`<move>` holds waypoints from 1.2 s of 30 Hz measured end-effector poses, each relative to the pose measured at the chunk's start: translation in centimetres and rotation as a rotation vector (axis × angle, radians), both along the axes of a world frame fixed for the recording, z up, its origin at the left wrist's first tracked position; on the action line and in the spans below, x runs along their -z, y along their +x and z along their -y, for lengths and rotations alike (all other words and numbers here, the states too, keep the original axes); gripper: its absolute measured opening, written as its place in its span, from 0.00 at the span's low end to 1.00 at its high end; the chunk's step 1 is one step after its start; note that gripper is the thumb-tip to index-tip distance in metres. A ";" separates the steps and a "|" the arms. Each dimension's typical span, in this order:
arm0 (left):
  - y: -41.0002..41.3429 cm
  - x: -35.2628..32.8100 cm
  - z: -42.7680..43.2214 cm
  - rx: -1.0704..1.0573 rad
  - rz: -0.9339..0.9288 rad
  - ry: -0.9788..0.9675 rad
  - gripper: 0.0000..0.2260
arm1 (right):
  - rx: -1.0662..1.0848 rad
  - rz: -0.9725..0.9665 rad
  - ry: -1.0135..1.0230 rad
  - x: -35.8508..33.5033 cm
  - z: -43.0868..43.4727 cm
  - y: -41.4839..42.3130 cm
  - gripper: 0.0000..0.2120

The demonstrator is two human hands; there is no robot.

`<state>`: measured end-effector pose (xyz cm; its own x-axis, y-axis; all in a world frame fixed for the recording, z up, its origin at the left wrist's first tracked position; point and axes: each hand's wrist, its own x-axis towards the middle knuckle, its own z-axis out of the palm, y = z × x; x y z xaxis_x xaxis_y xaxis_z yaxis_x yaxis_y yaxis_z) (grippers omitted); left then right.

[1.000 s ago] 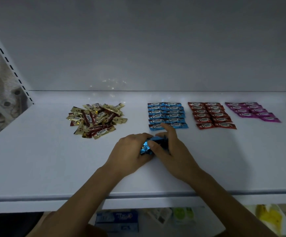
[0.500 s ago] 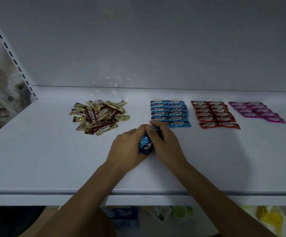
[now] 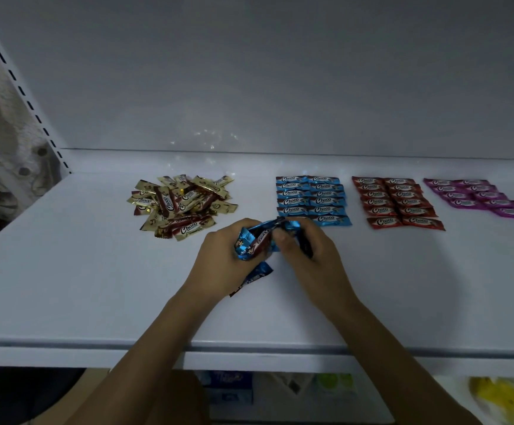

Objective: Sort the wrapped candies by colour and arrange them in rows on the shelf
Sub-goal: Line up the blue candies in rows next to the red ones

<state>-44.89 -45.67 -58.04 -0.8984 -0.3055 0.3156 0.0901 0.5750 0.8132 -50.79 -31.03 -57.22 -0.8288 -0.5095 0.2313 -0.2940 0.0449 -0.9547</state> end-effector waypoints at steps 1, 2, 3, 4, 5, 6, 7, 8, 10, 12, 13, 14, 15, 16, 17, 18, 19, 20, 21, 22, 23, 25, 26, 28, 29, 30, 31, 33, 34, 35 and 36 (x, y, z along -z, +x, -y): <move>-0.1 0.0 0.1 -0.011 0.007 0.033 0.13 | 0.026 0.010 -0.015 0.0 -0.1 -0.1 0.17; -0.1 0.0 0.1 -0.018 0.008 0.062 0.10 | 0.049 0.019 -0.025 0.1 -0.1 -0.2 0.14; -0.1 -0.1 0.2 -0.021 0.003 0.090 0.08 | 0.065 0.020 -0.025 0.2 -0.2 -0.3 0.11; 0.0 -0.1 0.2 -0.018 -0.002 0.114 0.08 | 0.073 0.012 -0.017 0.3 -0.2 -0.3 0.09; 0.0 -0.1 0.2 -0.013 -0.004 0.133 0.07 | 0.071 -0.004 -0.005 0.5 -0.1 -0.4 0.09; 0.0 -0.2 0.1 -0.013 -0.005 0.152 0.07 | 0.063 -0.023 0.004 0.6 -0.1 -0.4 0.09; 0.1 -0.2 0.1 -0.018 -0.007 0.169 0.06 | 0.055 -0.041 0.012 0.6 0.0 -0.4 0.09; 0.1 -0.2 0.0 -0.027 -0.008 0.191 0.06 | 0.046 -0.054 0.019 0.7 0.0 -0.3 0.08; 0.1 -0.3 -0.1 -0.036 -0.024 0.240 0.05 | 0.019 -0.072 0.038 0.6 0.0 -0.2 0.08; 0.3 -0.5 -0.2 -0.031 -0.054 0.270 0.06 | -0.037 -0.121 0.092 0.5 0.0 0.0 0.09; 0.4 -0.6 -0.3 -0.032 -0.072 0.281 0.07 | -0.067 -0.146 0.127 0.5 0.1 0.1 0.10; 0.5 -0.7 -0.3 -0.033 -0.085 0.292 0.08 | -0.084 -0.165 0.156 0.5 0.2 0.2 0.12; 0.5 -0.8 -0.3 -0.030 -0.097 0.302 0.10 | -0.083 -0.185 0.179 0.6 0.3 0.2 0.13; 0.5 -0.8 -0.3 -0.029 -0.101 0.308 0.10 | -0.069 -0.210 0.198 0.7 0.4 0.1 0.13; 0.5 -0.7 -0.3 -0.034 -0.102 0.307 0.09 | -0.050 -0.230 0.211 0.7 0.4 0.0 0.12; 0.5 -0.7 -0.3 -0.043 -0.096 0.296 0.09 | -0.033 -0.244 0.215 0.7 0.4 0.0 0.11; 0.5 -0.7 -0.4 -0.049 -0.090 0.280 0.09 | -0.021 -0.253 0.217 0.7 0.4 0.0 0.09; 0.5 -0.7 -0.4 -0.054 -0.089 0.266 0.10 | -0.013 -0.261 0.219 0.7 0.4 0.1 0.09; 0.5 -0.7 -0.5 -0.058 -0.094 0.259 0.10 | -0.003 -0.268 0.224 0.7 0.4 0.1 0.08; 0.6 -0.8 -0.6 -0.067 -0.109 0.262 0.09 | 0.010 -0.273 0.226 0.7 0.4 0.2 0.06; 0.7 -0.8 -0.6 -0.086 -0.135 0.285 0.08 | 0.027 -0.274 0.225 0.6 0.3 0.3 0.05; 0.7 -1.0 -0.6 -0.165 -0.204 0.366 0.09 | 0.063 -0.264 0.209 0.5 0.1 0.4 0.04; 0.7 -1.2 -0.6 -0.212 -0.227 0.407 0.09 | 0.066 -0.271 0.211 0.5 0.1 0.4 0.04; 0.6 -1.4 -0.4 -0.272 -0.250 0.471 0.05 | 0.031 -0.354 0.293 0.8 0.1 0.5 0.05; 0.5 -1.3 -0.4 -0.289 -0.258 0.501 0.04 | 0.002 -0.419 0.360 1.0 0.2 0.7 0.05; 0.5 -1.2 -0.2 -0.306 -0.268 0.537 0.02 | -0.022 -0.491 0.419 1.1 0.4 1.0 0.08; 0.3 -1.1 -0.1 -0.329 -0.276 0.569 0.02 | -0.038 -0.565 0.464 1.3 0.5 1.2 0.12; 0.2 -1.0 0.3 -0.365 -0.288 0.622 0.04 | -0.063 -0.675 0.539 1.3 0.7 1.5 0.24; 0.2 -0.9 0.5 -0.370 -0.290 0.634 0.03 | -0.075 -0.695 0.577 1.3 0.9 1.6 0.31; 0.2 -0.8 0.5 -0.366 -0.288 0.635 0.02 | -0.087 -0.700 0.619 1.2 1.0 1.5 0.37; 0.2 -0.9 0.4 -0.358 -0.287 0.621 0.01 | -0.094 -0.697 0.664 1.1 1.2 1.5 0.41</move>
